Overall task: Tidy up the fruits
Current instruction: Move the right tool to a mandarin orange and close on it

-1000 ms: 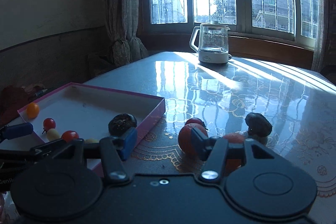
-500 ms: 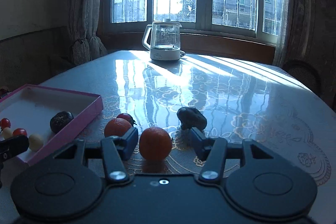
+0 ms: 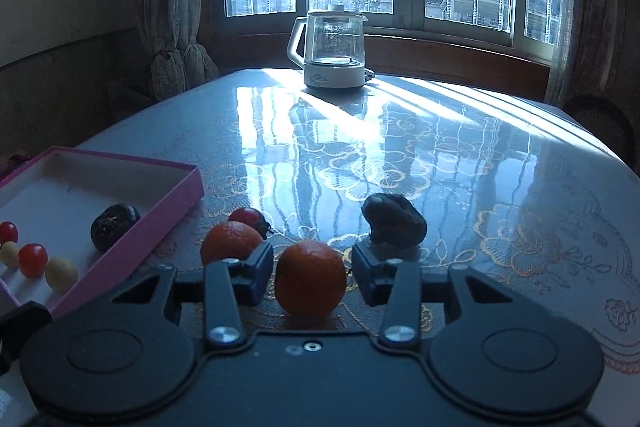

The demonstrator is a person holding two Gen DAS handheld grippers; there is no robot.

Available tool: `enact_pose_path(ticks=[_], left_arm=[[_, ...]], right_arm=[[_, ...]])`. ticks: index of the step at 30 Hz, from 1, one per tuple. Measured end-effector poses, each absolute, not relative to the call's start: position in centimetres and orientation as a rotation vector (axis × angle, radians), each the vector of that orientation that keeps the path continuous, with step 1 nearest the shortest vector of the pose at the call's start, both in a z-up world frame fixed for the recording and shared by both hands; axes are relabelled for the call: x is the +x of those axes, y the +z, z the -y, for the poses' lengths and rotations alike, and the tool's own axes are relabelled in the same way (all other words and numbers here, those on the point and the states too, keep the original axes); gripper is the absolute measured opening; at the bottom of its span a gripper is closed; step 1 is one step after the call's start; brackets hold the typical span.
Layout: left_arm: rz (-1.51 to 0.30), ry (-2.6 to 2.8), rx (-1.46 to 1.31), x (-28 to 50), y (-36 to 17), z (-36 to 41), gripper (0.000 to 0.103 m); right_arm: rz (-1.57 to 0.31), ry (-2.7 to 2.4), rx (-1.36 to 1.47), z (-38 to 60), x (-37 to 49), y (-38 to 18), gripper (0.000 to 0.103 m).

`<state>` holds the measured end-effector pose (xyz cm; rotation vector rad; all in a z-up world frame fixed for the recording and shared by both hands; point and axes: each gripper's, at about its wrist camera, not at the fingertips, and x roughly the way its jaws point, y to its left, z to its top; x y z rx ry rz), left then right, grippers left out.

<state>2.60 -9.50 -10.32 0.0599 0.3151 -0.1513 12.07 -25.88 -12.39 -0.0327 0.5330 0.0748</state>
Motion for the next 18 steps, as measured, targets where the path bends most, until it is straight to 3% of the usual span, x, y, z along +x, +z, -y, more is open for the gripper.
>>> enact_pose_path(ticks=[18], left_arm=[[-0.282,-0.238,0.081,4.3,-9.1,12.2,0.085]], right_arm=[[-0.512,-0.127,0.036,30.4,9.4,-12.3,0.035]])
